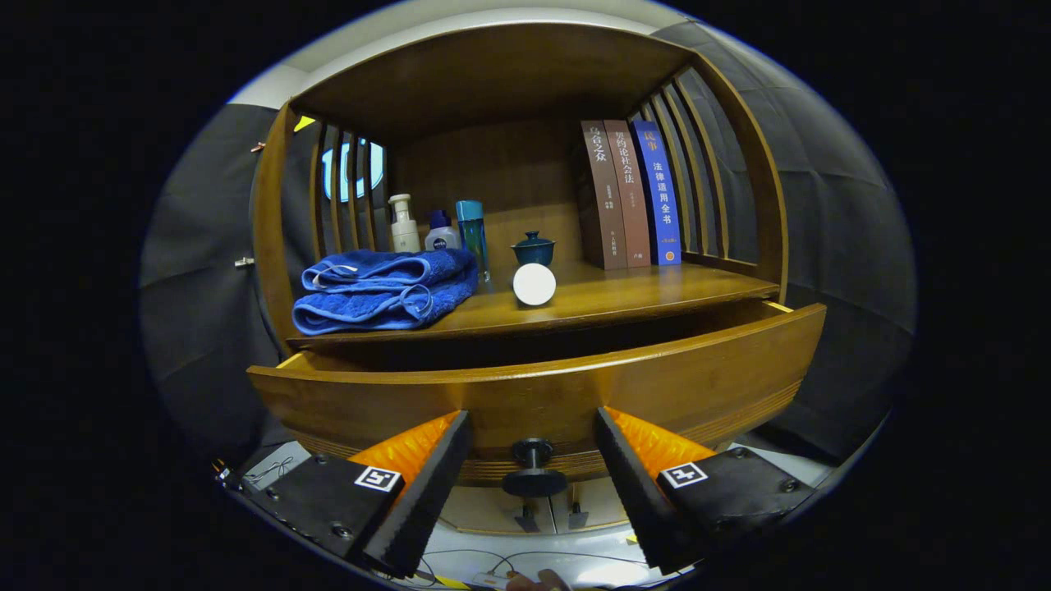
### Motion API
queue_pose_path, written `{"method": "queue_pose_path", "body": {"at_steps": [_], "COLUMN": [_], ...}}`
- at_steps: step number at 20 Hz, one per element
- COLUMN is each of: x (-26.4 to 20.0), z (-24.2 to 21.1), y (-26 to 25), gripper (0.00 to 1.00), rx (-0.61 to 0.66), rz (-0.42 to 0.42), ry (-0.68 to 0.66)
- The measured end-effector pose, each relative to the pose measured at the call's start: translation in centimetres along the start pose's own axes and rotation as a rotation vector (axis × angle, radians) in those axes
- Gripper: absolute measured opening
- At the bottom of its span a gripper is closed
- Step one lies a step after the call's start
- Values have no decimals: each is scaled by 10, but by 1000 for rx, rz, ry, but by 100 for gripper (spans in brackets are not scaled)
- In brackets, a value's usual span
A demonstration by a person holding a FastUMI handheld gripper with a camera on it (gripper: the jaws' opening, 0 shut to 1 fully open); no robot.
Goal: Pull open the drawer, take out the items inside it, and place them on the countertop above the cabinet.
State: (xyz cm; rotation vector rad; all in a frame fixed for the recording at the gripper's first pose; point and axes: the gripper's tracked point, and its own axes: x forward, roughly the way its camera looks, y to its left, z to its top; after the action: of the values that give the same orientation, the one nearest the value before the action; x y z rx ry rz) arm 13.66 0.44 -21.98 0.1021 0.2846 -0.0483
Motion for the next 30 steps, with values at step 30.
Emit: {"method": "queue_pose_path", "body": {"at_steps": [30], "x": [-37], "z": [99], "y": [10], "gripper": [99], "rx": [-4], "rz": [29], "ry": [-120]}}
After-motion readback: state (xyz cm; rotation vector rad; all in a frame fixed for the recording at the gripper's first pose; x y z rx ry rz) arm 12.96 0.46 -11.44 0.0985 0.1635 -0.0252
